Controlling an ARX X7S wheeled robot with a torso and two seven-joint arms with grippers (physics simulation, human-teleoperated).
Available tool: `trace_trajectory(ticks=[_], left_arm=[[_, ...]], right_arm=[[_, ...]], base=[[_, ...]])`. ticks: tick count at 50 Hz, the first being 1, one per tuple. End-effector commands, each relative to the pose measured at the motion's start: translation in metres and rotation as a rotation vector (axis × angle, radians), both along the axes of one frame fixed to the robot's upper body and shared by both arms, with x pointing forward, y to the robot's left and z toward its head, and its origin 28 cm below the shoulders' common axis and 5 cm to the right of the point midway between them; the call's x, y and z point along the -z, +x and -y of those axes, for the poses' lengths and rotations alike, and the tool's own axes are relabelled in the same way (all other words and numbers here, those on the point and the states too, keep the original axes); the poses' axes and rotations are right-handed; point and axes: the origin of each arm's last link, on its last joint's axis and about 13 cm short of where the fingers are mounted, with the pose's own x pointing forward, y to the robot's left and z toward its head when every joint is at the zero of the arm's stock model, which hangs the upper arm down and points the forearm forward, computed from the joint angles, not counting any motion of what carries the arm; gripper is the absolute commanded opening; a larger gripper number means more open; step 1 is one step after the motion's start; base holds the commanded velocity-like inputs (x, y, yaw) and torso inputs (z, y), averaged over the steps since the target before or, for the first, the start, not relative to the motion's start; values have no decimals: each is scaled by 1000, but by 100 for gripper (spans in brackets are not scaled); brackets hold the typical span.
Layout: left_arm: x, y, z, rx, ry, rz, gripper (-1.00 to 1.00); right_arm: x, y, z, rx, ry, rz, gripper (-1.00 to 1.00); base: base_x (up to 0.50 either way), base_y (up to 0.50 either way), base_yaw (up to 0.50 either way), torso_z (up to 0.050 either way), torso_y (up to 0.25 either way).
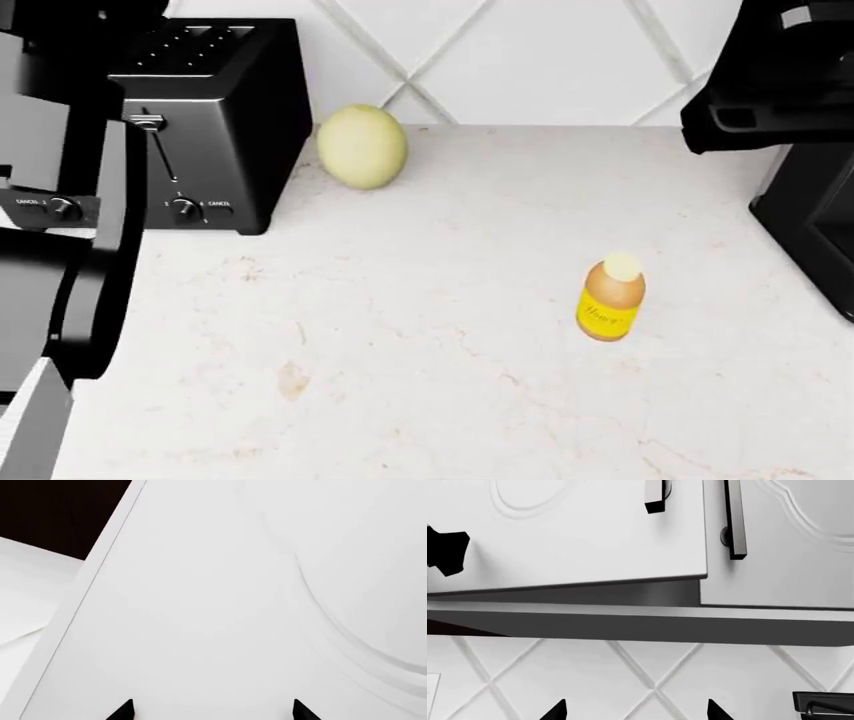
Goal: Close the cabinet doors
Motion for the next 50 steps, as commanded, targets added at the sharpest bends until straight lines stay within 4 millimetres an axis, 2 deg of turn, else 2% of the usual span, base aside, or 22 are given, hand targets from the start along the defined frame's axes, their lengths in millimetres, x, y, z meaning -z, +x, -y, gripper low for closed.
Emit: trace_trajectory(ticks=[1,30,50], left_arm=[[96,25,56,326,311,-792,100],[128,42,46,245,295,-875,100],[145,42,37,243,259,-1035,100]], right_arm=[[0,-1,0,-3,-1,7,100],[1,-1,0,-1,-5,10,100],[1,-2,2,1,-3,10,100]], base=[[0,-3,-12,0,0],[6,-4,-10,0,0],[3,-2,-5,0,0]])
